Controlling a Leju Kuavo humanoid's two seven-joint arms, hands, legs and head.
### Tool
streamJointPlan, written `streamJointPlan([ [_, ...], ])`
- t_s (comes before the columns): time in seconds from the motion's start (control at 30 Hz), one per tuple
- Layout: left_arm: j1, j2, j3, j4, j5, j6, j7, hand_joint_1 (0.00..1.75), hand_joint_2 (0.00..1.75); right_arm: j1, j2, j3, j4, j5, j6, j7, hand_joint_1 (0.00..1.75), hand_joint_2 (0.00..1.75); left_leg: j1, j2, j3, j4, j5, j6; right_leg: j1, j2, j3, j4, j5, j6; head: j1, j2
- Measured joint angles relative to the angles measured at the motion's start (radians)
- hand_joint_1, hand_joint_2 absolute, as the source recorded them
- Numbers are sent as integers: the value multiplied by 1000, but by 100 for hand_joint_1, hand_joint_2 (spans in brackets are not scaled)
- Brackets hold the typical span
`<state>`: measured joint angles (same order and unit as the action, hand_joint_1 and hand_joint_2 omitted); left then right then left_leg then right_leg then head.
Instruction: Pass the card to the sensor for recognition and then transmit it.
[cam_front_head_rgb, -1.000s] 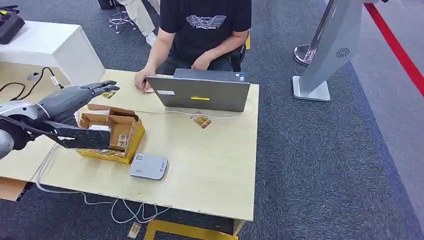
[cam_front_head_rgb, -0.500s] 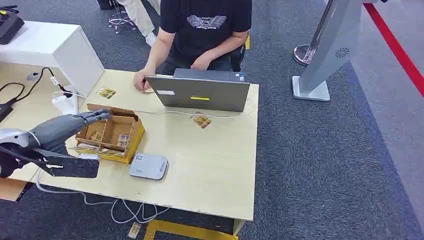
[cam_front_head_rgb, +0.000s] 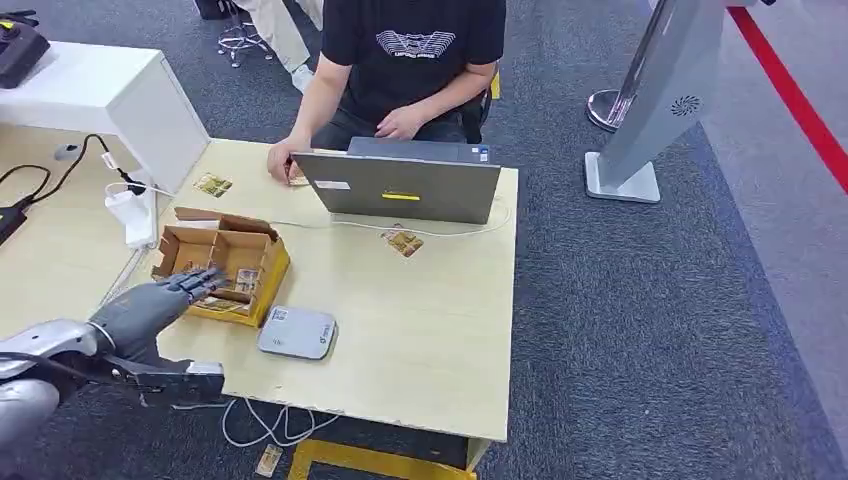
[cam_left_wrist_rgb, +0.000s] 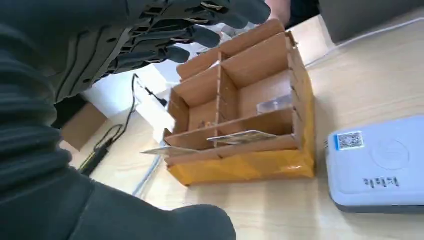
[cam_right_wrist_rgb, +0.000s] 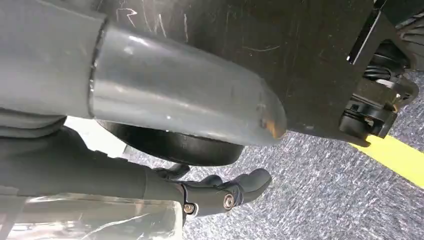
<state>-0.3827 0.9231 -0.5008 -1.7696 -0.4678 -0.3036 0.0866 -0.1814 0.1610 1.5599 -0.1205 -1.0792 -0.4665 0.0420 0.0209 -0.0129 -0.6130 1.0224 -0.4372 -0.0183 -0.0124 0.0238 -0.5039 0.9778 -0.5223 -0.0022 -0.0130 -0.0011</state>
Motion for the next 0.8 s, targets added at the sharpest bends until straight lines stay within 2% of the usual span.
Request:
streamJointPlan([
  [0.1,15,-47,15,24,-99,22,0,0,175,0,0,0,0,-3,0,0,0,0,0,-1,0,0,0,0,0,-1,0,0,0,0,0,0],
  [0.4,48,-141,41,74,-205,58,-2,0,175,0,0,0,0,-4,0,0,0,0,0,-1,0,0,0,0,0,-1,0,0,0,0,0,0],
  [0.6,65,-178,59,88,-233,64,-11,0,175,0,0,1,0,-4,0,-2,0,0,0,-1,0,0,0,0,0,0,0,0,0,0,0,0],
  [0.8,67,-195,68,95,-238,58,-14,0,175,0,0,1,0,-6,0,-2,0,0,0,-1,0,0,0,0,0,0,0,0,0,0,0,0],
])
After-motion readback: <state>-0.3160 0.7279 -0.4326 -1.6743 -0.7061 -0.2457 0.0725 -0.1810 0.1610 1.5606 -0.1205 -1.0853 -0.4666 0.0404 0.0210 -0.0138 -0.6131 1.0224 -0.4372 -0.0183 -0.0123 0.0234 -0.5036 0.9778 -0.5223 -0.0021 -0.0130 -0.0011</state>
